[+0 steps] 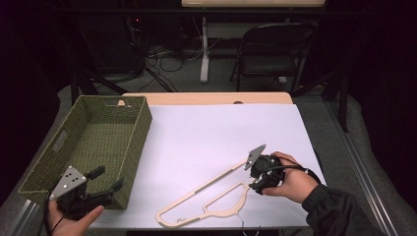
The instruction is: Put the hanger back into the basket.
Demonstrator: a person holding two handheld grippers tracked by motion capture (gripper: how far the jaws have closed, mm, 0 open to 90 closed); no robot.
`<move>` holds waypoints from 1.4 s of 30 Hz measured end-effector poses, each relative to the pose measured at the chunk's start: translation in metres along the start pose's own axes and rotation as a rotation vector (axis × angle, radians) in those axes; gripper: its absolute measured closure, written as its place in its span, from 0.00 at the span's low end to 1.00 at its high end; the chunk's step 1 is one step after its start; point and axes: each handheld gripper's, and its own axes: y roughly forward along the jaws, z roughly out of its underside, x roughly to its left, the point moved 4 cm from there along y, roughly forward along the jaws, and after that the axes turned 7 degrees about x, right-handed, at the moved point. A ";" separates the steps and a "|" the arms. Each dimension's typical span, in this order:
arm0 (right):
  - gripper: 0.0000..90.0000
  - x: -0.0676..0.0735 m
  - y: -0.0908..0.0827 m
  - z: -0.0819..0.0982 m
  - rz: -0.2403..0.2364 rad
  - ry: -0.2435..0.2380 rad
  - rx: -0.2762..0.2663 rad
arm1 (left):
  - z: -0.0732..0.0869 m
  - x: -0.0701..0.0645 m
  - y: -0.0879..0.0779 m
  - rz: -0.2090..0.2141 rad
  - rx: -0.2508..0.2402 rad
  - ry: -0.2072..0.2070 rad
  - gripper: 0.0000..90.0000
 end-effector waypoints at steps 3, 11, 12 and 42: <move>0.44 0.000 0.001 -0.005 0.002 -0.017 0.006 | 0.000 -0.002 0.001 0.006 0.003 0.005 0.25; 0.48 0.000 0.008 -0.020 -0.021 -0.044 0.038 | 0.000 -0.006 0.004 0.016 0.010 0.013 0.25; 0.49 0.001 0.009 -0.022 -0.025 -0.039 0.039 | 0.000 -0.006 0.004 0.016 0.012 0.014 0.25; 0.53 0.012 0.045 -0.064 -0.094 -0.152 0.085 | 0.002 -0.015 0.013 0.042 0.035 0.034 0.25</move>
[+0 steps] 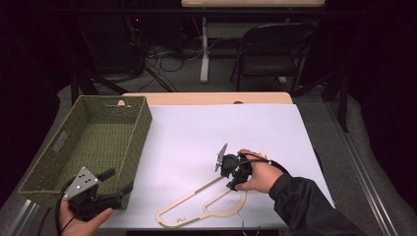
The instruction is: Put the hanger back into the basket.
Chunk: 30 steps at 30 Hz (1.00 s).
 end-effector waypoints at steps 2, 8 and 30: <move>0.54 0.000 0.002 -0.003 -0.003 -0.017 0.006 | 0.000 0.000 0.001 0.002 0.001 0.001 0.25; 0.56 0.005 0.011 -0.010 -0.031 -0.067 0.040 | 0.000 0.000 0.001 0.003 0.004 0.004 0.25; 0.60 0.020 0.040 -0.017 -0.068 -0.161 0.118 | 0.000 -0.001 0.001 0.005 0.003 0.005 0.25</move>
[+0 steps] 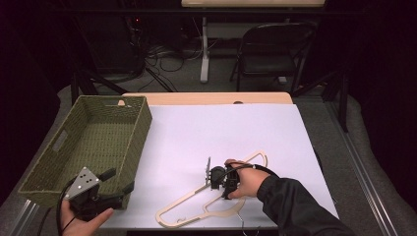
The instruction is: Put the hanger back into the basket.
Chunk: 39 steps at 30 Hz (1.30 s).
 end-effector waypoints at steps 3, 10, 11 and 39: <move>0.61 0.001 0.002 -0.001 -0.003 -0.003 0.012 | 0.000 -0.001 0.001 0.001 -0.001 0.001 0.25; 0.64 0.000 0.004 -0.002 0.000 -0.020 0.015 | -0.001 -0.004 0.002 0.009 0.003 0.011 0.25; 0.65 0.001 0.005 -0.002 -0.003 -0.019 0.017 | -0.001 -0.004 0.002 0.010 0.002 0.012 0.25; 0.88 0.005 0.005 -0.004 -0.059 -0.060 0.021 | -0.001 -0.008 0.006 0.016 0.011 0.018 0.25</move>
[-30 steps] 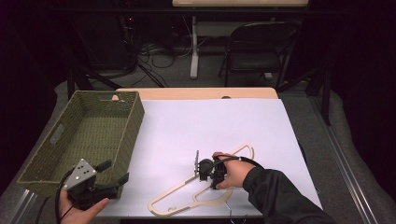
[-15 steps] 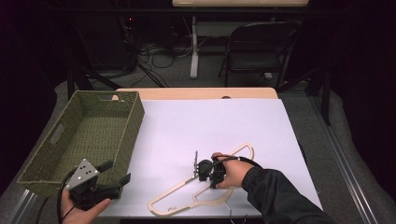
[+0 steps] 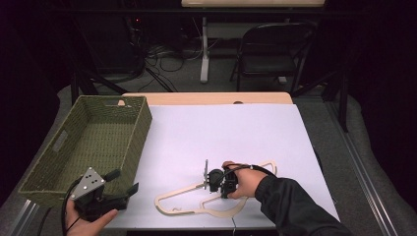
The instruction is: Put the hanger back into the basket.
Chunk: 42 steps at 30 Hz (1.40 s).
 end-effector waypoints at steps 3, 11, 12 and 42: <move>0.90 -0.001 0.000 0.000 0.001 0.003 0.001 | 0.000 -0.001 0.001 0.001 -0.001 0.000 0.25; 0.95 0.000 -0.001 0.000 -0.010 0.003 -0.002 | -0.001 -0.004 0.001 0.007 -0.003 0.011 0.25; 0.95 0.000 -0.001 0.001 -0.011 0.004 -0.003 | -0.002 -0.005 0.001 0.008 -0.002 0.013 0.26; 0.95 -0.005 -0.039 0.000 0.003 0.006 -0.042 | -0.003 -0.034 0.023 0.056 0.036 0.102 0.27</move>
